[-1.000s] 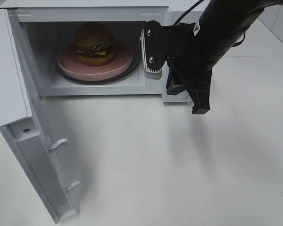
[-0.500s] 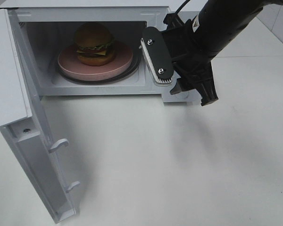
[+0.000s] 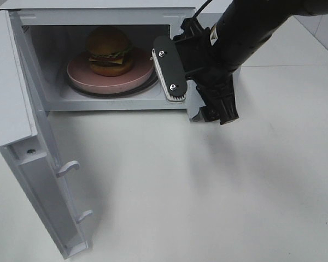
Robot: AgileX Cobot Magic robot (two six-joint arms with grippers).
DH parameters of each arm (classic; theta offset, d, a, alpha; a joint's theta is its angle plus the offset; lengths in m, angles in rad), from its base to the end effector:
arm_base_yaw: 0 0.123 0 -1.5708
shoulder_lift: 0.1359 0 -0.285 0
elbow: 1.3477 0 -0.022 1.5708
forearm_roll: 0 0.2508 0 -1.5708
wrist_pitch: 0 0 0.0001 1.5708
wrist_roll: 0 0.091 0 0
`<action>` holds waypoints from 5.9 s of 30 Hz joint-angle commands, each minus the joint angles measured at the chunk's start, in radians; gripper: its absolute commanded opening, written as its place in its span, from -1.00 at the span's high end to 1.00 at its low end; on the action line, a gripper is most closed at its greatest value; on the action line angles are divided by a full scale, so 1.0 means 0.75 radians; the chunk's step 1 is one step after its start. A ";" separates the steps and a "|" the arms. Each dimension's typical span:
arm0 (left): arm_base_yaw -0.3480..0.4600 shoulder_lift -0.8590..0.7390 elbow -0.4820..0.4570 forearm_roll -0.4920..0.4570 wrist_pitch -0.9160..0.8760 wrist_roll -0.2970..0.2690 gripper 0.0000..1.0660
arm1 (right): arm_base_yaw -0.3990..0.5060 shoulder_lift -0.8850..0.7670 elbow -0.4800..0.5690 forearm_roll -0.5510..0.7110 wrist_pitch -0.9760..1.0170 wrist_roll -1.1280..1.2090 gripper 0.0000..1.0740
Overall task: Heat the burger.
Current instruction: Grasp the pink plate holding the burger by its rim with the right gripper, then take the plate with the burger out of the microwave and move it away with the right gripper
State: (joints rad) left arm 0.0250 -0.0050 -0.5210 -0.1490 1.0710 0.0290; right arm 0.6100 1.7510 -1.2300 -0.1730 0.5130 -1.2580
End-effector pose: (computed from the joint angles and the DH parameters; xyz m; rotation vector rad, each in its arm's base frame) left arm -0.0087 -0.0121 0.2829 0.0141 2.0226 -0.1435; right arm 0.3149 0.2107 0.2351 -2.1487 1.3926 -0.4246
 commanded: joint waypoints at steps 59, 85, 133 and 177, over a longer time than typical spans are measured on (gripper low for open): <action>0.005 -0.009 0.007 0.013 0.000 -0.008 -0.83 | 0.063 0.885 -0.956 -0.140 -0.069 0.311 -0.55; 0.005 -0.009 0.007 0.013 0.001 -0.008 -0.83 | 0.063 0.944 -1.029 -0.116 -0.047 0.347 0.88; 0.005 -0.009 0.007 0.013 0.001 -0.008 -0.83 | 0.108 0.475 -0.368 -0.211 -0.387 0.291 1.00; 0.005 -0.009 0.007 0.013 0.001 -0.008 -0.83 | 0.108 -0.200 0.576 -0.225 -0.752 0.227 1.00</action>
State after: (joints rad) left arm 0.0250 -0.0050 -0.5210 -0.1420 1.0710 0.0290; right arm 0.6980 1.6560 -0.8170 -0.3430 0.0060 -1.0940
